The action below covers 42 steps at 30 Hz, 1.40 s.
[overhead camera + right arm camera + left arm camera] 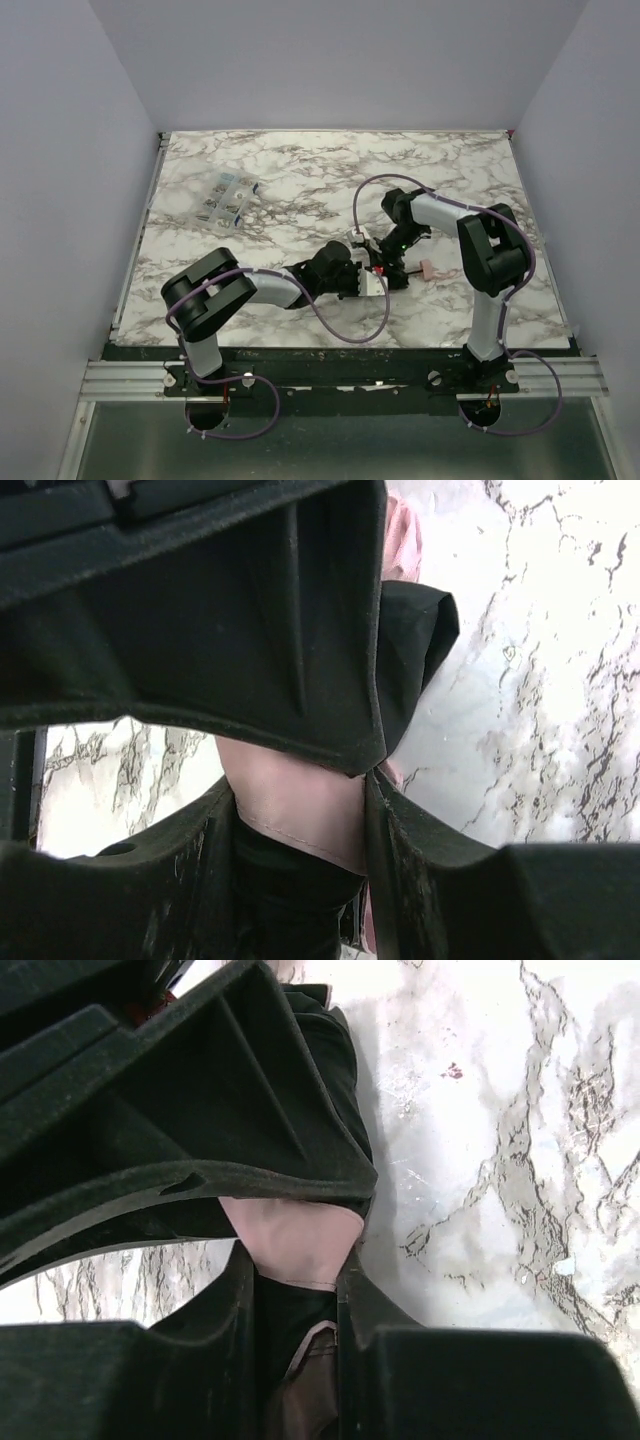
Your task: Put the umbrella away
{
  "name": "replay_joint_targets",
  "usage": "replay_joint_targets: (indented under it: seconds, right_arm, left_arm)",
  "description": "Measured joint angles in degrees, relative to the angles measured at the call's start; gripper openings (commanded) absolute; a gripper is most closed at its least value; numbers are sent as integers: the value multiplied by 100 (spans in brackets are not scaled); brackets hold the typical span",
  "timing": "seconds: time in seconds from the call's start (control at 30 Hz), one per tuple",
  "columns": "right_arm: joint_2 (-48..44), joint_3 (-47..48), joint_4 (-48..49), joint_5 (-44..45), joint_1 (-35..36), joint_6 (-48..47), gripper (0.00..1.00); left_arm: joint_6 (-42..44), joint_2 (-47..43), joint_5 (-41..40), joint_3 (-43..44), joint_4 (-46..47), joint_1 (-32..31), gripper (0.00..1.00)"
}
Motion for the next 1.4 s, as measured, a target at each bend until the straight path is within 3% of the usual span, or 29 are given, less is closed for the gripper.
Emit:
replay_joint_targets:
  seconds: [0.1,0.23,0.47,0.53,0.7,0.8,1.1,1.4]
  right_arm:
    - [-35,-13,11,-138,-120,74,74]
    - [-273,-225,-11,-352,-396,205,89]
    - [-1427,-531,1093,-299,-1279,883,92]
    - [-2028,-824,1589,-319,-1416,981,99]
    - [-3436,-2131,2393,-809,-1399,310,100]
    - [-3757,-2863,2688,-909,-1272,-52,100]
    - [-3550,-3486,3923,-192,-769,-286,99]
    - [-3040,-3609,4859,566,-240,-330,87]
  left_arm:
    - [-166,13,238,109,-162,136,2]
    - [-361,157,791,345,-354,415,2]
    - [-1163,754,2149,1200,-977,1058,2]
    - [-1443,953,2529,1458,-1204,1222,2]
    - [-2011,1434,3283,2096,-1843,1519,2]
    - [-2234,1633,3565,2339,-2076,1628,2]
    - [-2450,1996,4011,2889,-2726,1755,2]
    - [-2531,2339,4389,3403,-3366,1853,2]
